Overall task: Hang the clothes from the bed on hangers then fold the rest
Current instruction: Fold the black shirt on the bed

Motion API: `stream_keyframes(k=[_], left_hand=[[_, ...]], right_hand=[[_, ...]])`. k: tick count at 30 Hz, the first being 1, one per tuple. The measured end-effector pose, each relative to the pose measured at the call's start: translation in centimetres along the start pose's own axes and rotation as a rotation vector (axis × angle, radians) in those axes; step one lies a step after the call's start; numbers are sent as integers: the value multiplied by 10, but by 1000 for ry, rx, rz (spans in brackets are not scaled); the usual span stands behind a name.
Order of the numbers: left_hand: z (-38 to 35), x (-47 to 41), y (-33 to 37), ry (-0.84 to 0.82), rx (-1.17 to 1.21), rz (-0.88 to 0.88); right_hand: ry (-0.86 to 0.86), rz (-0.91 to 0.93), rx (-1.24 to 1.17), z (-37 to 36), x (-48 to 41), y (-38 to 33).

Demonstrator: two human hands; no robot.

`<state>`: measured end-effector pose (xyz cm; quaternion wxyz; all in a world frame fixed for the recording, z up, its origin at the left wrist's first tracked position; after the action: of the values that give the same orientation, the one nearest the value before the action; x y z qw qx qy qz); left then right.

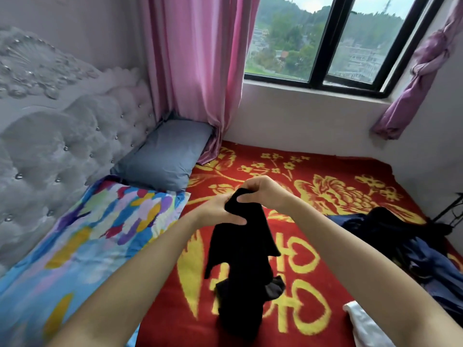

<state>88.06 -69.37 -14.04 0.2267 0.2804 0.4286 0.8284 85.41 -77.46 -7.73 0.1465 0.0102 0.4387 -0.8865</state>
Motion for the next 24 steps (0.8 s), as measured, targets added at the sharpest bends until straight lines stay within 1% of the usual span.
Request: stream_keyframes(k=[4,7,9,10,11,13,16,18,20,22,24], left_hand=[[-18,-2,-5,43,143,-20],[-18,9,1,43,135,-71],[-21,18,9,42,102,-99],[-18,23,10,60,119,-111],[-12,29,10,79,147,-109],[5,38,7,126,202,-91],[35,50,-18,216,262,-12],[52,58,-41,276,299,60],[61,66,-66,323,211,157],[55,70,-84,268,56,271],[43,71,-89,197,-44,326]], right_hand=[[33,-91,-80,6,32,38],[-101,-196,-99,-23,65,80],[-196,-277,-45,-52,85,116],[-207,-306,-28,-63,93,132],[-182,-328,-56,-73,99,146],[-80,-370,-191,-80,110,166],[102,-434,-349,-70,120,182],[234,-410,-418,-51,113,174],[294,-314,-392,-27,96,149],[258,-203,-292,-9,73,112],[141,-93,-157,-9,47,70]])
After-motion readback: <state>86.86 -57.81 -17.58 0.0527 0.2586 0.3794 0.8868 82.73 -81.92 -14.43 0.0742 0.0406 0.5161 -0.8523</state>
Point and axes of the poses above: each hand's wrist, its own x-axis away from the middle knuckle, its own z-axis out of the back of the hand, y = z × x, the point moved 10 cm from there along -x, towards the middle knuckle, and after that the axes turned 14 degrees about z, right-handed, at the moved point
